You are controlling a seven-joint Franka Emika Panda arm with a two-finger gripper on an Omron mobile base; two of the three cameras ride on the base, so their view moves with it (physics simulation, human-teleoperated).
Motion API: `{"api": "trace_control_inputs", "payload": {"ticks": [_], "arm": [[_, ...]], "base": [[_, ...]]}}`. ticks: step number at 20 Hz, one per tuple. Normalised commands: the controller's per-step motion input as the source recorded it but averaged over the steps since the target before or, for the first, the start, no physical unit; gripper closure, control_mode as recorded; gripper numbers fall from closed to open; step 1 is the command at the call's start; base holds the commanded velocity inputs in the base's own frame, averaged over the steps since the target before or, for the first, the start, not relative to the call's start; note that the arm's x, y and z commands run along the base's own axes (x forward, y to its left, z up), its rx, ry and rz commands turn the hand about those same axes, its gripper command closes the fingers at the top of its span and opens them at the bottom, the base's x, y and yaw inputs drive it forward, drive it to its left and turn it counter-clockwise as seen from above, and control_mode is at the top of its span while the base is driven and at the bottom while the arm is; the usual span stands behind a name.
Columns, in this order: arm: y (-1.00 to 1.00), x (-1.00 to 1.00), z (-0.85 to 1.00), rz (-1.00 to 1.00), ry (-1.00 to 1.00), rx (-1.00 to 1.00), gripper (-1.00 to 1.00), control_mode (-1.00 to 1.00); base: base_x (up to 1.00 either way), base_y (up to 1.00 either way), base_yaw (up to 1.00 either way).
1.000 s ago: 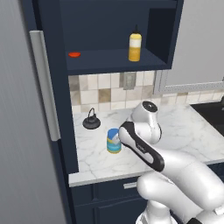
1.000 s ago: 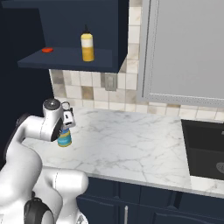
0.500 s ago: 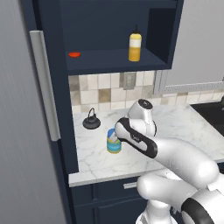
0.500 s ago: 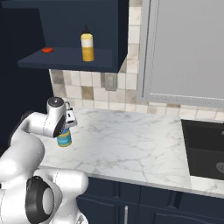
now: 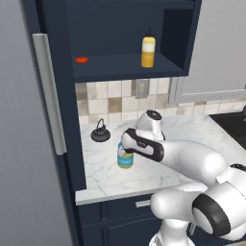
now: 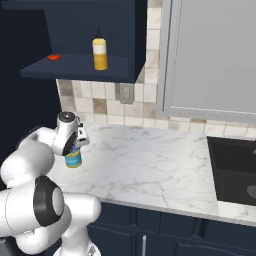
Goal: Pick the mustard and mayonnaise from the counter and place them in the cabinet.
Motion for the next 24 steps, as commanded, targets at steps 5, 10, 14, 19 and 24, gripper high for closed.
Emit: {"api": "trace_control_inputs", "payload": {"ticks": [5, 10, 14, 19, 24], "arm": [[0.09, 0.23, -0.29, 0.00, 0.03, 0.00, -1.00, -1.00], [0.01, 0.24, -0.14, 0.00, 0.01, 0.00, -1.00, -1.00], [0.04, 0.30, -0.14, 0.00, 0.01, 0.00, 1.00, -1.00], [0.01, 0.10, -0.21, 0.00, 0.00, 0.00, 1.00, -1.00], [0.00, -0.30, 0.14, 0.00, -0.05, 0.00, 1.00, -1.00]], "base": [[0.00, 0.00, 0.00], [0.00, 0.00, 0.00], [0.00, 0.00, 0.00], [0.00, 0.00, 0.00], [0.00, 0.00, 0.00]]}}
